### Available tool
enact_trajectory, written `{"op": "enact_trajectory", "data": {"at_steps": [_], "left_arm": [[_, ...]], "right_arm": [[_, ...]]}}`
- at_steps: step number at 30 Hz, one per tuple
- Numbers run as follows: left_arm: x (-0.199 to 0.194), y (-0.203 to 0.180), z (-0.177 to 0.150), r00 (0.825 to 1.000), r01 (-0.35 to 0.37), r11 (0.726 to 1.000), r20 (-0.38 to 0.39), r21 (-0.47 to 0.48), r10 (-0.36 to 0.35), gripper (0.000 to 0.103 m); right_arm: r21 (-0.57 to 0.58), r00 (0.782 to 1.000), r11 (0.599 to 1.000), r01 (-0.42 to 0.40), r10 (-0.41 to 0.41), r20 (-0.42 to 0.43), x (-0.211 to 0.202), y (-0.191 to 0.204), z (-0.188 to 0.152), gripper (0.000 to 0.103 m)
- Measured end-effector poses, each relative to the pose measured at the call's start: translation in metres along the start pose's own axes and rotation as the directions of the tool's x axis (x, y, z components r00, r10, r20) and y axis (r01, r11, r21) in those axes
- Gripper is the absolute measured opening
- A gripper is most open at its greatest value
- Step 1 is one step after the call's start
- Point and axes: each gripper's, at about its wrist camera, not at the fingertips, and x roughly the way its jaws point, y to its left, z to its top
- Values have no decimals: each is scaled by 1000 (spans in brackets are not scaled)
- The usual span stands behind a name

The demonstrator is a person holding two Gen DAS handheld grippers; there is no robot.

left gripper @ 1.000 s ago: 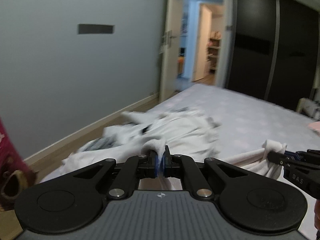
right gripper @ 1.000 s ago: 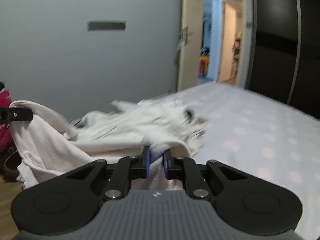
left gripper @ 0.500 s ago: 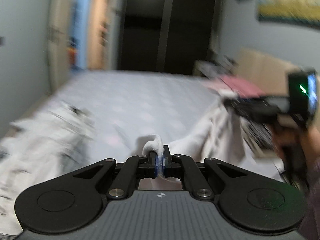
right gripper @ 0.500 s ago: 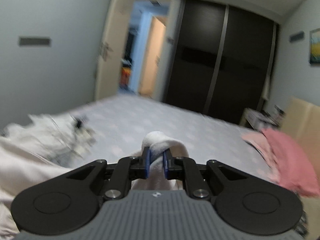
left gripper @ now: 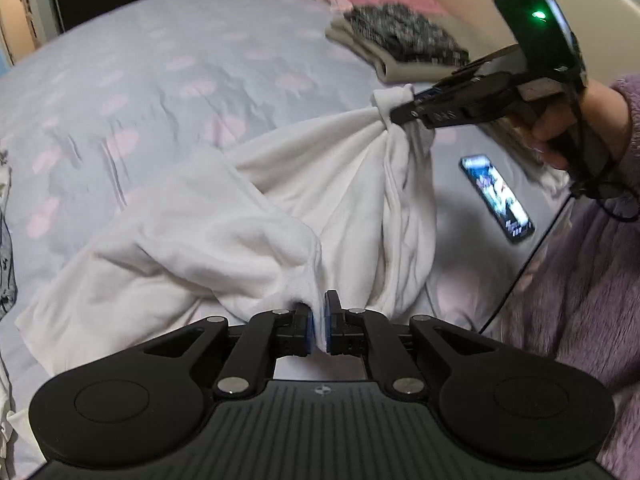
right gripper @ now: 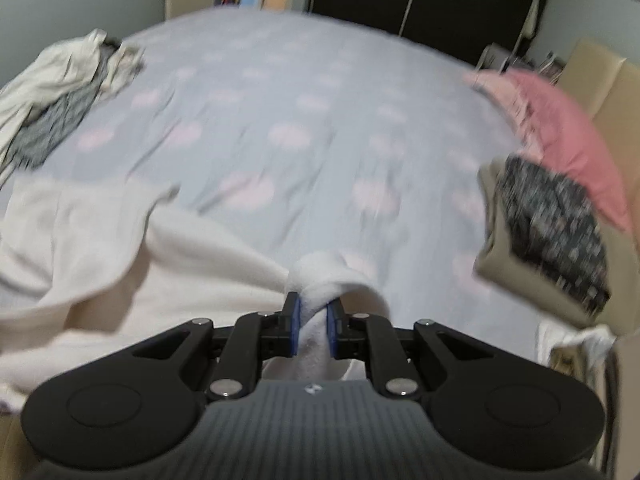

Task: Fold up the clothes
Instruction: 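Lift the white shirt with both grippers and spread it onto the bed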

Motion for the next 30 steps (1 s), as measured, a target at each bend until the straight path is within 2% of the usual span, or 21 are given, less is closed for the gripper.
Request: {"op": "enact_trajectory", "data": {"at_steps": [3, 4, 8, 9, 13, 15, 16, 19, 22, 23, 24, 25, 26, 30], "left_arm": [[0, 6, -1, 999, -2, 1000, -40, 12, 2, 17], [-3, 5, 5, 999, -5, 1000, -42, 14, 6, 19], [-10, 19, 13, 998, -61, 998, -6, 14, 61, 48], [-13, 24, 15, 997, -81, 997, 6, 1, 81, 51], [-1, 60, 22, 990, -138, 984, 5, -112, 139, 52], [15, 80, 29, 990, -137, 974, -4, -179, 138, 56], [24, 89, 32, 991, -134, 969, -10, -209, 135, 56], [59, 111, 40, 991, -130, 947, -57, -294, 118, 56], [91, 127, 45, 989, -134, 925, -105, -355, 103, 45], [98, 132, 46, 989, -131, 916, -117, -379, 93, 31], [101, 135, 46, 990, -123, 909, -117, -399, 82, 16], [104, 137, 47, 990, -119, 904, -114, -411, 78, 12], [105, 138, 48, 990, -127, 902, -113, -412, 87, 5], [88, 139, 57, 989, -145, 894, -40, -424, 141, 3]], "right_arm": [[24, 999, 999, -34, 34, 0, 1, -5, -1, 18], [32, 999, 998, -46, 46, 0, 1, -7, -2, 23], [65, 996, 994, -91, 91, 1, 3, -13, -4, 39], [73, 995, 992, -102, 103, 2, 3, -15, -4, 40], [105, 989, 984, -147, 148, 5, 4, -22, -6, 50], [124, 985, 977, -171, 172, 3, 6, -25, -7, 59], [154, 981, 970, -190, 195, -20, 15, -28, -6, 66], [227, 964, 947, -229, 253, -85, 37, -31, -6, 68], [272, 945, 931, -245, 291, -146, 56, -29, -10, 65], [278, 942, 929, -245, 296, -160, 59, -29, -12, 49], [284, 938, 927, -244, 300, -172, 62, -28, -14, 37], [286, 937, 927, -243, 301, -178, 64, -28, -14, 25], [290, 940, 926, -241, 297, -168, 63, -30, -11, 24], [304, 952, 924, -230, 279, -128, 59, -37, -2, 19]]}}
